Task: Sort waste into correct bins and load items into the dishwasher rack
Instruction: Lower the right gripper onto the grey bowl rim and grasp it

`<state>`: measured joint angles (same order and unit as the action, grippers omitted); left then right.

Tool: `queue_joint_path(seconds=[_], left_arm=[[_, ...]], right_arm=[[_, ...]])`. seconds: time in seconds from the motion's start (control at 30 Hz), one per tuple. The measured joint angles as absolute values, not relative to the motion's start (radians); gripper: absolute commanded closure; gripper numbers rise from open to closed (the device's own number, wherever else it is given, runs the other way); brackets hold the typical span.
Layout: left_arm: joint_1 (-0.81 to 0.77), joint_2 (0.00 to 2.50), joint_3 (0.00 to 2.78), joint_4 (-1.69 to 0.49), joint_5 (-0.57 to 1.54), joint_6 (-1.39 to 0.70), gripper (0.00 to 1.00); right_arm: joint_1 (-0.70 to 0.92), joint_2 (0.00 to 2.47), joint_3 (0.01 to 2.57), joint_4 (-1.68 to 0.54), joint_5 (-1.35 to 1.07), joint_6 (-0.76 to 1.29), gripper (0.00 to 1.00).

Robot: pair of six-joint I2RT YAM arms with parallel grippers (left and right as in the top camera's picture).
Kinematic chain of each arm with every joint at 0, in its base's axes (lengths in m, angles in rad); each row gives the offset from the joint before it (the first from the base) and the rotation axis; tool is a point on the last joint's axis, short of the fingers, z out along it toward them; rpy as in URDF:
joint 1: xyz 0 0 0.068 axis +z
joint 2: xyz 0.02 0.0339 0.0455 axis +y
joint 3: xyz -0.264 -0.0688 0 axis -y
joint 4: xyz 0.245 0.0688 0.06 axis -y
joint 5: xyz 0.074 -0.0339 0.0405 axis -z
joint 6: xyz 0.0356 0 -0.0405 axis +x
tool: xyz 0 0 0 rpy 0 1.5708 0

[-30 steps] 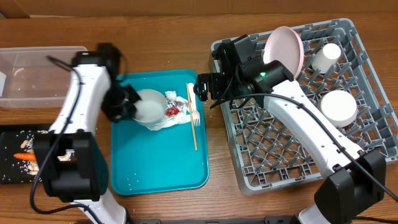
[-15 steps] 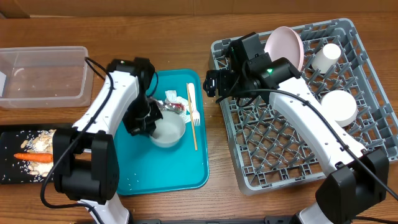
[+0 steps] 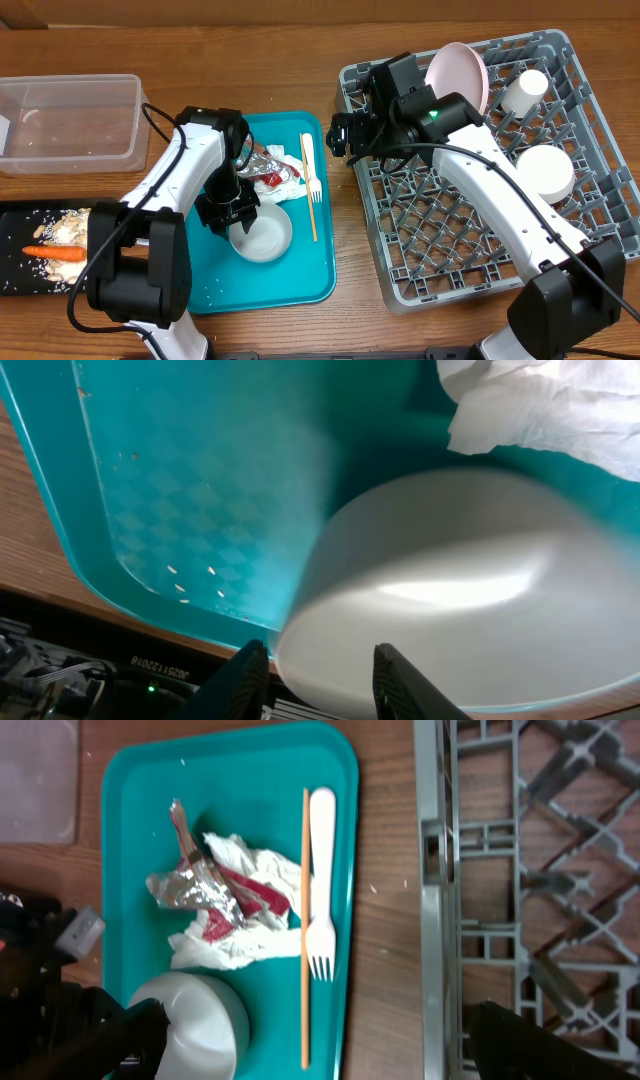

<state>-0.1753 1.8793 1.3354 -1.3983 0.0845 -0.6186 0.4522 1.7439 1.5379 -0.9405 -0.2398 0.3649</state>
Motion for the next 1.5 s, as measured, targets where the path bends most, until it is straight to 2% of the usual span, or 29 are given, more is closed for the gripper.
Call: queue_joint_path(seconds=[0.3, 0.33, 0.5, 0.6, 0.63, 0.83, 0.97, 1.23, 1.5], left_arm=[[-0.147, 1.879, 1.473, -1.473, 0.084, -0.579, 0.64], [-0.137, 1.879, 1.51, -1.48, 0.082, -0.574, 0.54], [-0.053, 1.879, 1.679, -1.492, 0.078, -0.562, 0.28], [0.028, 1.879, 1.743, -1.489, 0.08, -0.557, 0.04], [0.058, 1.879, 1.753, -1.488, 0.081, -0.556, 0.0], [0.224, 1.879, 1.76, -1.493, 0.09, -0.558, 0.0], [0.269, 1.879, 1.76, -1.473, 0.09, -0.558, 0.0], [0.27, 1.879, 1.76, -1.414, 0.094, -0.558, 0.0], [0.27, 1.879, 1.76, -1.406, 0.094, -0.558, 0.0]], right_arm=[[0.479, 1.744, 1.538, -1.024, -0.258, 0.363, 0.0], [0.491, 1.744, 1.538, -1.025, -0.258, 0.359, 0.0], [0.598, 1.744, 1.538, -1.021, -0.256, 0.288, 0.0], [0.666, 1.744, 1.538, -1.022, -0.254, 0.239, 0.04], [0.688, 1.744, 1.538, -1.022, -0.253, 0.225, 0.07], [0.797, 1.744, 1.538, -1.02, -0.249, 0.177, 0.22], [0.849, 1.749, 1.538, -1.01, -0.246, 0.192, 0.22], [0.968, 1.896, 1.539, -0.976, -0.245, 0.209, 0.22], [1.057, 1.927, 1.539, -0.938, -0.207, 0.188, 0.22]])
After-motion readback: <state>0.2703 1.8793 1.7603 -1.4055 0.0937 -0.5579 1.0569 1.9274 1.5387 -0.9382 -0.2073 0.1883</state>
